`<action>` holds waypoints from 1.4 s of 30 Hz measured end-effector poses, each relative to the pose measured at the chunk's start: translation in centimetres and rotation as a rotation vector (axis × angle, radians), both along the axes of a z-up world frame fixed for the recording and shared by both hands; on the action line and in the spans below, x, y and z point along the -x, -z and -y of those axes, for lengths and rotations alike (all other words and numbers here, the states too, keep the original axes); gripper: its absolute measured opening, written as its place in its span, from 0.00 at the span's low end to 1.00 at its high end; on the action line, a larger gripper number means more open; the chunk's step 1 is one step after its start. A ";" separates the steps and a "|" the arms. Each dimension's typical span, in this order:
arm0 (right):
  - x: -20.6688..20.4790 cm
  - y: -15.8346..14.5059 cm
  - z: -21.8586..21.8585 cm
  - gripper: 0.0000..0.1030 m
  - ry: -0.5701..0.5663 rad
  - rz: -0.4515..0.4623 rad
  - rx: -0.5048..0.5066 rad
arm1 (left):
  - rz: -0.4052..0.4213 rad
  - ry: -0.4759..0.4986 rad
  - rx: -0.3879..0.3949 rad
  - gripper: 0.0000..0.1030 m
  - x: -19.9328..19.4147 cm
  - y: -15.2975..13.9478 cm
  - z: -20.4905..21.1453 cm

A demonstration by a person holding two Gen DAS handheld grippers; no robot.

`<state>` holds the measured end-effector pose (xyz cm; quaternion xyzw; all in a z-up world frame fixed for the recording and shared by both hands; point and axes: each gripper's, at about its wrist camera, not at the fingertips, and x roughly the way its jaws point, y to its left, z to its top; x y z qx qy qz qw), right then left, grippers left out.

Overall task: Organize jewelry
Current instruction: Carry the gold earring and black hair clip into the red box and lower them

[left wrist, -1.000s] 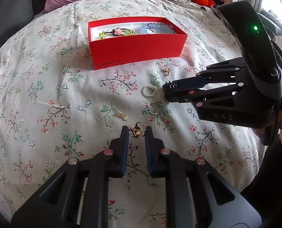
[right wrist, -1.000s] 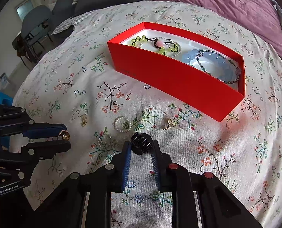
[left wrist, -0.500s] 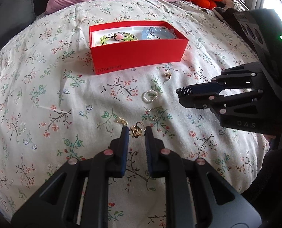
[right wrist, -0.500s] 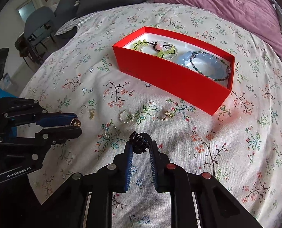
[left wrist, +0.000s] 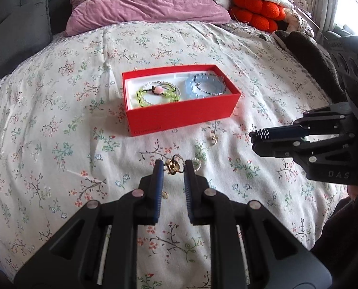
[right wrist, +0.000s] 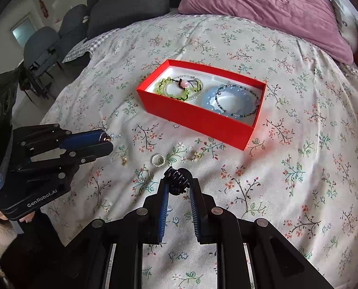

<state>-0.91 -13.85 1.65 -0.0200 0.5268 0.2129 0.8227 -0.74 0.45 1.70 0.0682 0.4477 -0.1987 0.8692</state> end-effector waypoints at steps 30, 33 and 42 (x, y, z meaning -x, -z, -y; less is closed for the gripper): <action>-8.5 -1.1 3.0 0.18 0.261 0.035 -0.125 | 0.016 -0.241 0.059 0.18 -10.3 1.0 2.3; -9.2 -0.3 3.1 0.18 0.273 0.041 -0.113 | 0.010 -0.251 0.054 0.18 -10.9 1.8 2.5; -11.1 2.7 3.9 0.18 0.314 0.010 -0.094 | -0.002 -0.253 0.022 0.18 -11.7 3.0 3.2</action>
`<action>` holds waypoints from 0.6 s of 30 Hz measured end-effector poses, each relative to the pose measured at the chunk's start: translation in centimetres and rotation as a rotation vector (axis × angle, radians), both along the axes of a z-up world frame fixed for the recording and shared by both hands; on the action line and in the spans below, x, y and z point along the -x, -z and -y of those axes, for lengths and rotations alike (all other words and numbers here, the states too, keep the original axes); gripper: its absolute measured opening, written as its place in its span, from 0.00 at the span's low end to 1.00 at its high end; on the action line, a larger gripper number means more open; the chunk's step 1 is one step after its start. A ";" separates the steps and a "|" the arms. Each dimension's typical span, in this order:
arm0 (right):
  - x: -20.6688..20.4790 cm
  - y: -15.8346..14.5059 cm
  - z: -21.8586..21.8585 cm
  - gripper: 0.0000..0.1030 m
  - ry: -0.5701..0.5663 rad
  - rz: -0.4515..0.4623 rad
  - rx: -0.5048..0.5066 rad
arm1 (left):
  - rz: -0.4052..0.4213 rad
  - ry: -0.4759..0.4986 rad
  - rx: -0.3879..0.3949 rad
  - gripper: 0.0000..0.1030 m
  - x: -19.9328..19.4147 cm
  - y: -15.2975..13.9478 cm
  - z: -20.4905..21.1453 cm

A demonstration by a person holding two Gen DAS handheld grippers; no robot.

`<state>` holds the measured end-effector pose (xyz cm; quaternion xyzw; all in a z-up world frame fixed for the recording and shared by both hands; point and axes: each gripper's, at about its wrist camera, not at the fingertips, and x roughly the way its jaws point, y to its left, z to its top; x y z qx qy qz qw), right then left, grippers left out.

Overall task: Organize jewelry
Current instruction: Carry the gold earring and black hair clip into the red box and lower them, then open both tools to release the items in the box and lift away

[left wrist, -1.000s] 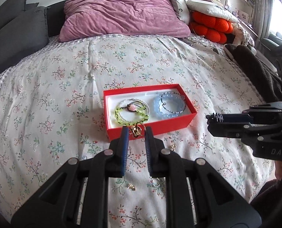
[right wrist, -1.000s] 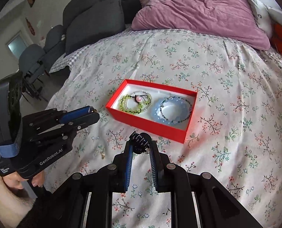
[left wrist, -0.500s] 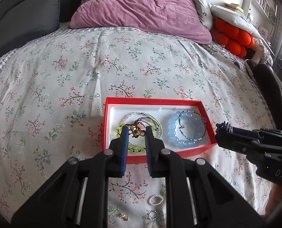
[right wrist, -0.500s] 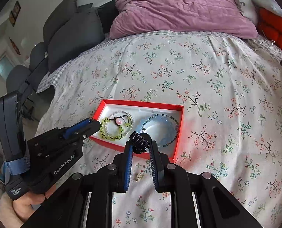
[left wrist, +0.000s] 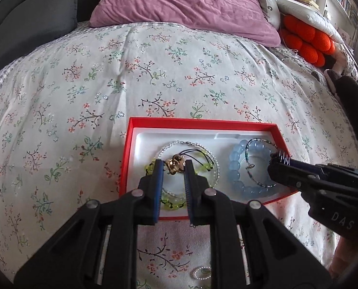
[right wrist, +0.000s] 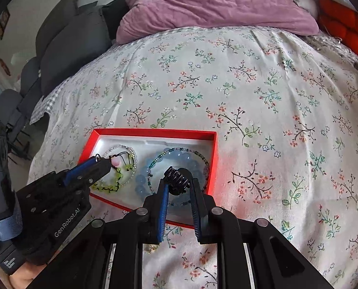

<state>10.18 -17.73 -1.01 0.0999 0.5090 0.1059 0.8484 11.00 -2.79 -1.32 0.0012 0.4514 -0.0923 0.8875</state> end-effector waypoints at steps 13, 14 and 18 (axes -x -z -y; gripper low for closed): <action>0.0 -0.2 0.1 0.22 -0.014 0.014 0.006 | 0.012 0.014 -0.027 0.30 0.0 0.0 0.8; 0.1 -0.4 0.2 0.23 -0.016 0.019 0.006 | 0.016 0.015 -0.027 0.33 0.0 -0.1 0.8; 0.6 -1.4 0.1 0.45 -0.028 0.043 -0.002 | 0.039 0.025 -0.024 0.50 0.5 -0.8 0.7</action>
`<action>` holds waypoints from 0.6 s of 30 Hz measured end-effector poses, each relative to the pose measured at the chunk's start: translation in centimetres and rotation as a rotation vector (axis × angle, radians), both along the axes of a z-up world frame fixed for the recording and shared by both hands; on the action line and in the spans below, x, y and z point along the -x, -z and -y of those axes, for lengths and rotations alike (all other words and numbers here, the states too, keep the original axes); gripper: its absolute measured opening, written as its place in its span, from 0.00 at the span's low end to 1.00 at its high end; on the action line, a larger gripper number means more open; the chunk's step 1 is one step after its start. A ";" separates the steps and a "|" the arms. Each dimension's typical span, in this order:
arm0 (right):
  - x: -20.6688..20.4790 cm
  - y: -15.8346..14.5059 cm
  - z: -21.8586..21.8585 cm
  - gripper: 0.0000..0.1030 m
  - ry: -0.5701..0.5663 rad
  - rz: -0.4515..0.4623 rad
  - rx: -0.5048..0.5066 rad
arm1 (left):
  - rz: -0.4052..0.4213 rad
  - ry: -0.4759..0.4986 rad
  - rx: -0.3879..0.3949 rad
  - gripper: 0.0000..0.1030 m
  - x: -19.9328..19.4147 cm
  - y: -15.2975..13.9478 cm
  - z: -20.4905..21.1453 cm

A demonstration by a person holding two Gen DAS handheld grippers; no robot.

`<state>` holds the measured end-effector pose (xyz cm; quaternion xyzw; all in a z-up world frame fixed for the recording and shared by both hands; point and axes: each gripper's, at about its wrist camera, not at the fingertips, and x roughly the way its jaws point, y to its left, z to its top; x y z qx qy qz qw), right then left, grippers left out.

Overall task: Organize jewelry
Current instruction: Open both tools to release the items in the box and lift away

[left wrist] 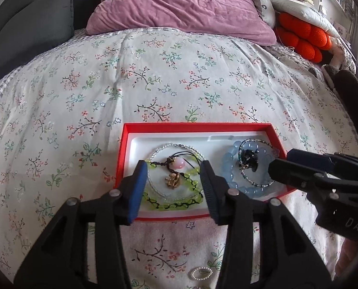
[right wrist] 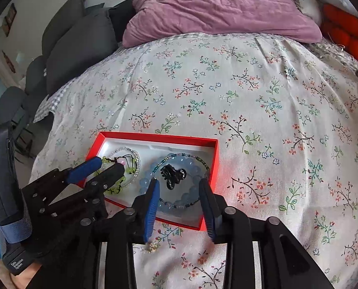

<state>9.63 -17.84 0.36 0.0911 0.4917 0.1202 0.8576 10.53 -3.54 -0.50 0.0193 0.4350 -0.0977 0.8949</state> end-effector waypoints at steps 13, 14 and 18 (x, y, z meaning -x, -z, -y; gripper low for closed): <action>3.3 -3.6 0.3 0.81 -0.025 0.084 0.070 | -0.003 -0.003 -0.021 0.88 2.2 -2.3 -1.9; 3.6 -3.7 0.2 0.81 -0.033 0.087 0.078 | -0.010 -0.003 -0.023 0.88 2.4 -2.3 -2.1; 4.7 -3.5 0.1 0.81 -0.061 0.077 0.121 | -0.039 0.002 -0.030 0.90 3.4 -2.3 -3.2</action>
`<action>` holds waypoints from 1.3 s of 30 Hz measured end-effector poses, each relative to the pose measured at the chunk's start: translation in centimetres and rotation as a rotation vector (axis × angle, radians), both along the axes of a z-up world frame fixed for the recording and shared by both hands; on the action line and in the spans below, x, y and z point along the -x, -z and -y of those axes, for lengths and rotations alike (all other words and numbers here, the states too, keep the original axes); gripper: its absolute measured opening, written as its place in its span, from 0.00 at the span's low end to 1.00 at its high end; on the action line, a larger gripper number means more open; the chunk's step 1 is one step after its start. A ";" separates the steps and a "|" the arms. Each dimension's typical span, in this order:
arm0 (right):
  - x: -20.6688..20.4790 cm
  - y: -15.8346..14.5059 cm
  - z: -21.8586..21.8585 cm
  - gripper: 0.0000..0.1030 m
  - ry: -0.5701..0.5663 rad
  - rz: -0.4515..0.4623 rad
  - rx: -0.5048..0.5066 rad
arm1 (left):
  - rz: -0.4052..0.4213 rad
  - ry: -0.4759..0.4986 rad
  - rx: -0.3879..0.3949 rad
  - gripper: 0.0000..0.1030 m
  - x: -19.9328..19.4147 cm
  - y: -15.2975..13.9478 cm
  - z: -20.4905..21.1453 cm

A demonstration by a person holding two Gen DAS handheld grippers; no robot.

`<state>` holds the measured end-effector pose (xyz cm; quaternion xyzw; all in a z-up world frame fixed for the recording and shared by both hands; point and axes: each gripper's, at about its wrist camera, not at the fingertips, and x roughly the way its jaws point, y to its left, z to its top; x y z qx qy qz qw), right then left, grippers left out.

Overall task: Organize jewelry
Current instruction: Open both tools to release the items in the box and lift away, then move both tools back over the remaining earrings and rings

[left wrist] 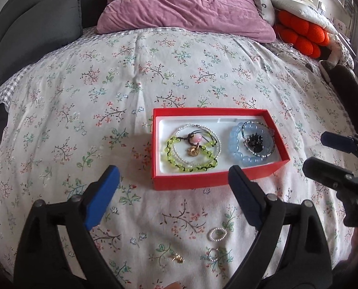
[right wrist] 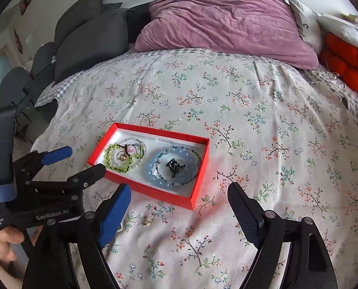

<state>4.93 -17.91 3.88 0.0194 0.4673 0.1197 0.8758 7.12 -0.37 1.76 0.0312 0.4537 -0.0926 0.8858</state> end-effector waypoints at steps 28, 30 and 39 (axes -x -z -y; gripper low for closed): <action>4.4 4.3 -3.1 0.81 -0.151 -0.096 0.178 | -0.126 0.096 -0.089 0.95 5.4 2.9 -5.3; 4.6 4.6 -3.4 0.81 -0.160 -0.104 0.191 | -0.136 0.110 -0.098 0.95 5.6 3.3 -5.4; 4.9 6.2 -3.8 0.81 -0.181 -0.124 0.210 | -0.168 0.187 -0.110 0.95 6.6 4.6 -5.0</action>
